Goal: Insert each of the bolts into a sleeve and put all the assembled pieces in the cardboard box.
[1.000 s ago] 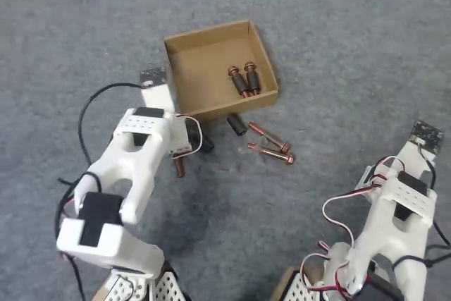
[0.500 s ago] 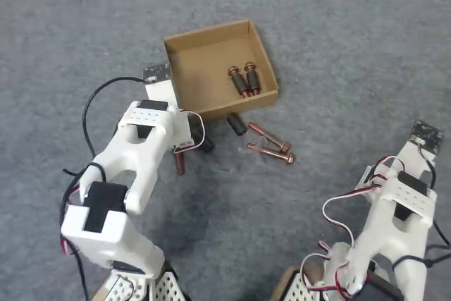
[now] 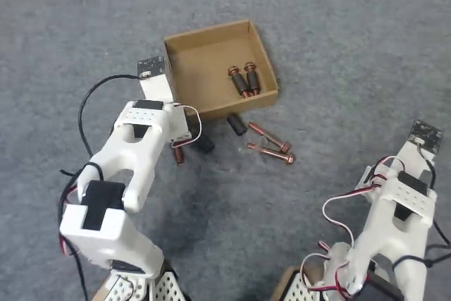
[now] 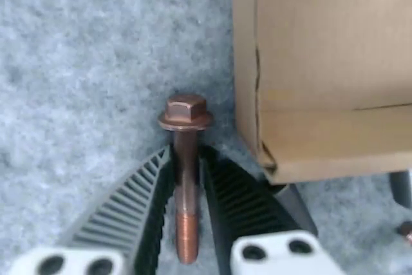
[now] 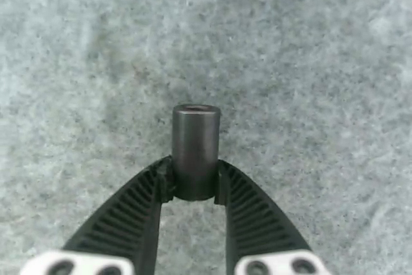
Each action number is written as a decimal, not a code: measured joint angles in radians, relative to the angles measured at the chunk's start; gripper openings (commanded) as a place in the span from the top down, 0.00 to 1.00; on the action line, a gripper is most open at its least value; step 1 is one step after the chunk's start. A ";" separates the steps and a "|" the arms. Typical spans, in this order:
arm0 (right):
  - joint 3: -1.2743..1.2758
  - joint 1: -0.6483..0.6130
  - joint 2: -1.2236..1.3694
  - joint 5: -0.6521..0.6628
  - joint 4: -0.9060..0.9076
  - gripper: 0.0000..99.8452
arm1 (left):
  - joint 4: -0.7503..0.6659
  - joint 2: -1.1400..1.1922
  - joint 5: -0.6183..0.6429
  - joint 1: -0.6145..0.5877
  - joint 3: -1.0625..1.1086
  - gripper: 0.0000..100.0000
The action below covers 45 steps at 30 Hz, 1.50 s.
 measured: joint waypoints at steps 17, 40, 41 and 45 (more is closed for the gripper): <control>0.000 0.000 0.000 0.000 0.000 0.98 | -0.152 -0.173 0.075 0.003 0.184 0.86; 0.000 0.000 0.000 0.000 0.000 0.98 | -0.021 0.021 -0.023 0.037 -0.012 0.99; 0.000 0.000 0.000 0.000 0.000 0.98 | -0.021 0.008 -0.028 0.032 0.000 0.99; 0.000 0.000 0.000 0.000 0.000 0.98 | -0.021 -0.109 -0.028 0.014 0.123 0.99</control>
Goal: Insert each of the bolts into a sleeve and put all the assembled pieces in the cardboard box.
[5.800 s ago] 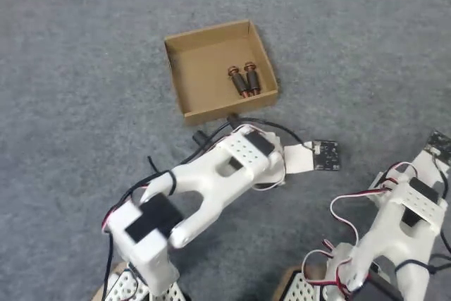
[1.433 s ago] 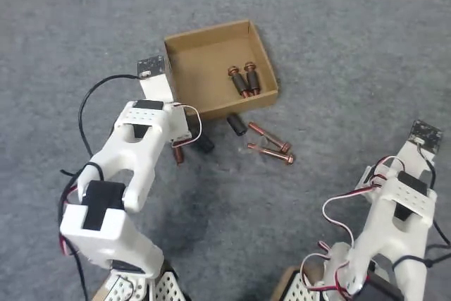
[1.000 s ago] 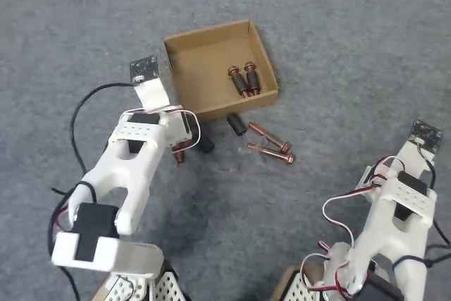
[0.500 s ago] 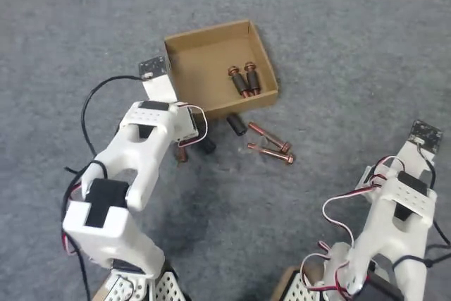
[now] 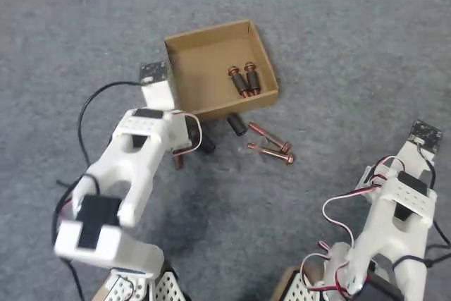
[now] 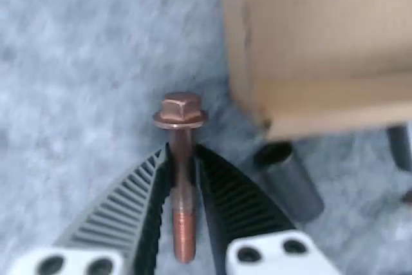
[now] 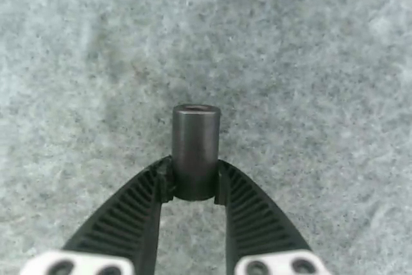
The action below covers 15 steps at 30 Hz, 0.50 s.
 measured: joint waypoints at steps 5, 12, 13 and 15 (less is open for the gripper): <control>0.000 -0.006 0.000 0.000 0.000 0.98 | 0.000 -0.175 0.000 -0.009 0.138 0.99; 0.000 -0.141 0.000 0.000 -0.021 0.98 | 0.000 -0.275 -0.006 -0.048 0.276 0.99; 0.000 -0.172 0.000 0.000 -0.046 0.98 | 0.000 -0.278 -0.009 -0.064 0.284 0.99; 0.000 -0.229 0.000 0.000 -0.100 0.98 | -0.020 -0.279 -0.006 -0.104 0.304 0.99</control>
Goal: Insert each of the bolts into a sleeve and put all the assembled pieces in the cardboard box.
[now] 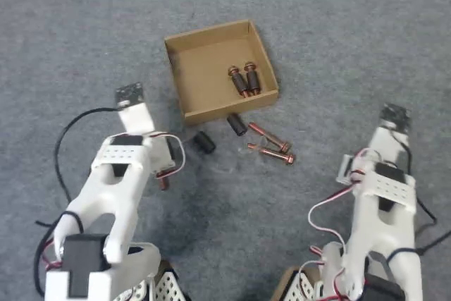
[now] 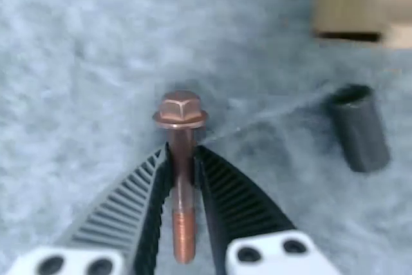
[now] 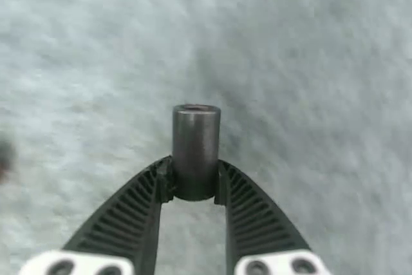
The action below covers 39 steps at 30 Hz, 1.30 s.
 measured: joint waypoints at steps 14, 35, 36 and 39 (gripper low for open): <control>0.066 -0.285 0.000 0.000 -0.626 0.98 | -0.092 -0.002 0.000 -0.049 0.041 0.99; 0.104 -0.496 0.242 0.000 -1.269 0.98 | -0.092 -0.002 0.000 -0.049 0.041 0.99; 0.084 -0.502 0.285 0.000 -1.315 0.98 | -0.092 -0.002 0.000 -0.049 0.041 0.99; 0.048 -0.526 0.420 0.000 -1.476 0.98 | -0.092 -0.002 0.000 -0.049 0.041 0.99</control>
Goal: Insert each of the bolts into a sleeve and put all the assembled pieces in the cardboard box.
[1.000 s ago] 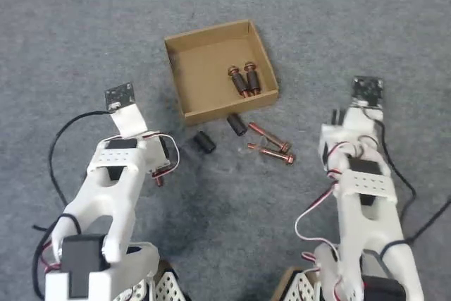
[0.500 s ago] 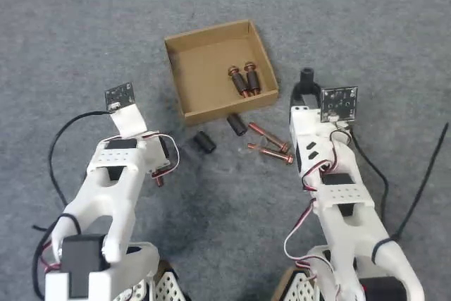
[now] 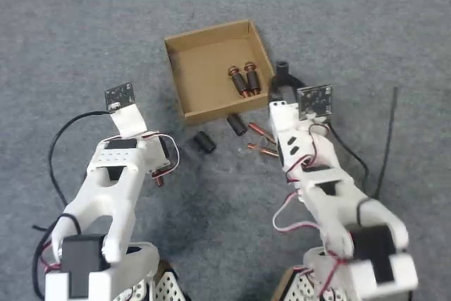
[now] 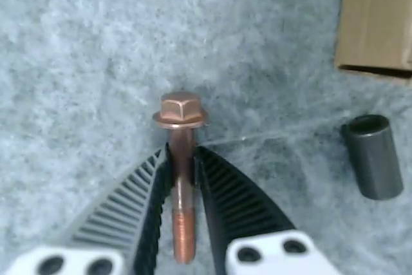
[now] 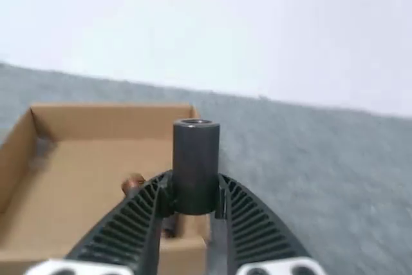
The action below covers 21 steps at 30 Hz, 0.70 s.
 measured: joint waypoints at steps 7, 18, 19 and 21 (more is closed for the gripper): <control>-0.044 -0.080 0.285 0.000 -0.388 0.98 | -0.002 0.000 0.000 0.000 0.000 0.99; 0.049 -0.164 0.526 0.000 -0.890 0.98 | -0.002 0.000 0.000 0.000 0.000 0.99; 0.083 -0.172 0.526 0.000 -0.924 0.98 | -0.002 0.000 0.000 0.000 0.000 0.99; 0.150 -0.195 0.526 0.000 -0.951 0.98 | -0.002 0.000 0.000 0.000 0.000 0.99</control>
